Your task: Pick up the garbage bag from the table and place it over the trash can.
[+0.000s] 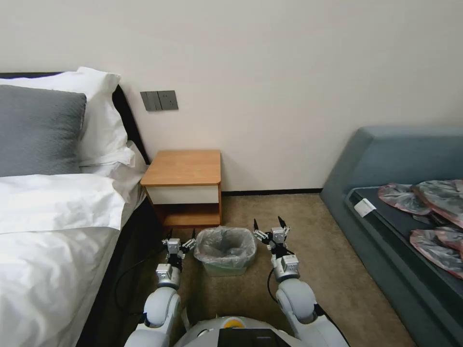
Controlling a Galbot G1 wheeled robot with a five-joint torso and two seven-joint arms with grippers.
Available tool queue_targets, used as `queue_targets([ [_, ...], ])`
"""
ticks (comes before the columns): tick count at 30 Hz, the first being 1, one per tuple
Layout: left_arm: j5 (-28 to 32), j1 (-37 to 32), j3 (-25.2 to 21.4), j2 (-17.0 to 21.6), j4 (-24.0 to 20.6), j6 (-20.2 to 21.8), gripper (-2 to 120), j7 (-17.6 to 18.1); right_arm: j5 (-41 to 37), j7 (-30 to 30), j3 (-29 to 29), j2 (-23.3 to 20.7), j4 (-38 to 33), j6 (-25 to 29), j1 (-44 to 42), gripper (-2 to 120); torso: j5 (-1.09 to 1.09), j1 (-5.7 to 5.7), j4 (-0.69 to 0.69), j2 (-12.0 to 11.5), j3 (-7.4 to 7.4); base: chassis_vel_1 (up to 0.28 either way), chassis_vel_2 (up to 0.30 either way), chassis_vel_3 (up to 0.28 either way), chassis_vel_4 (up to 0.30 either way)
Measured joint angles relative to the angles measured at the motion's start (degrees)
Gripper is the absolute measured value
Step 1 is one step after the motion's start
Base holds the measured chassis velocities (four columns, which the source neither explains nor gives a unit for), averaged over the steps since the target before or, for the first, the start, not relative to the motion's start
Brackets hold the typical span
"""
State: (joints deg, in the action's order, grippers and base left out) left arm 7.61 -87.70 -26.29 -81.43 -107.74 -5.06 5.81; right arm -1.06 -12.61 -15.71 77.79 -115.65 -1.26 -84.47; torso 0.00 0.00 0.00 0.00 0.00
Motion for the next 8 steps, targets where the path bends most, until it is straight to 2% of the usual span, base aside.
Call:
queue_targets([
  [8, 0.0, 0.0, 0.0, 0.0, 0.0, 0.0, 98, 0.0, 0.0, 0.0, 0.0, 0.0, 0.0, 0.0, 0.0, 100, 0.0, 0.0, 0.0, 0.0, 0.0, 0.0, 0.0, 0.0, 0.0],
])
